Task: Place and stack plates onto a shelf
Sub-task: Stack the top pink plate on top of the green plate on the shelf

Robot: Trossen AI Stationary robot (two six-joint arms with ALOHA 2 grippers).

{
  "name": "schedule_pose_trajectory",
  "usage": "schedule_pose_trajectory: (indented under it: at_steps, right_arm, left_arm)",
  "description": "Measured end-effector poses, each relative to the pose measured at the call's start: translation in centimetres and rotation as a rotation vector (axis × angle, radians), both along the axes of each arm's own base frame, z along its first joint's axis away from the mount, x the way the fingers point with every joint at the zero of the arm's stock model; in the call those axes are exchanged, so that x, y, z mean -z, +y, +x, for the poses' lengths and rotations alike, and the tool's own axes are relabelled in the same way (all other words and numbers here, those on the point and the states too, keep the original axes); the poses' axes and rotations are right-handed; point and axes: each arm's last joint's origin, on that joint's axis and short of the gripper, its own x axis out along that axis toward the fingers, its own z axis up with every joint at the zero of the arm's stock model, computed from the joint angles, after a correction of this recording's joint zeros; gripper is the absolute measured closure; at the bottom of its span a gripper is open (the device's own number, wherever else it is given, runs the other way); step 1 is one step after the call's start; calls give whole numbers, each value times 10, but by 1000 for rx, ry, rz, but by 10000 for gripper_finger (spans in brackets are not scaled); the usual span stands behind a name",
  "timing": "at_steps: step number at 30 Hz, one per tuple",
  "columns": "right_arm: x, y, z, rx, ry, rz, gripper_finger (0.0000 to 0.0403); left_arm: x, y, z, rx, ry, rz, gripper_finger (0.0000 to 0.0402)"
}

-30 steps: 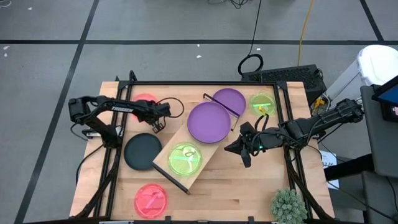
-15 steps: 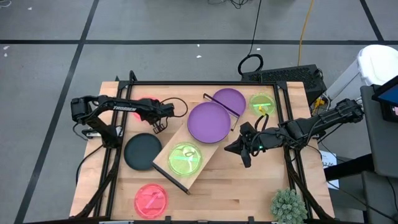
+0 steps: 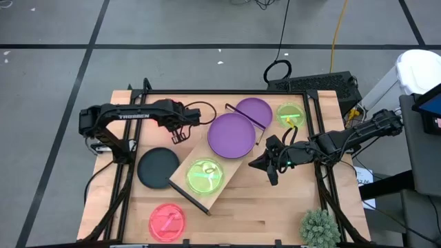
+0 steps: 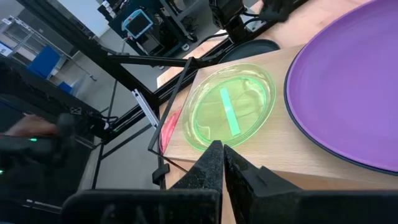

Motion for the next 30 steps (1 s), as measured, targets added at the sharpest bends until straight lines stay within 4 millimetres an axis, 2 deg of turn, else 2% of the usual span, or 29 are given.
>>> schedule_pose_trajectory:
  at_steps: [8,14,18,25,30]
  right_arm:
    - [1,0,0,-9,5,-25,403]
    - [1,0,-1,-21,8,-52,403]
    - [3,0,-1,-42,22,-103,403]
    - [5,-1,-5,-104,59,-150,403]
    - [3,0,-10,-158,58,-121,403]
  left_arm:
    - [-72,-20,3,5,-75,28,399]
    - [-122,-48,-2,28,-314,6,399]
    - [-141,-71,-5,138,-399,-34,399]
    - [-172,-107,-12,229,-543,-82,399]
    - [-182,-129,-10,209,-605,-169,399]
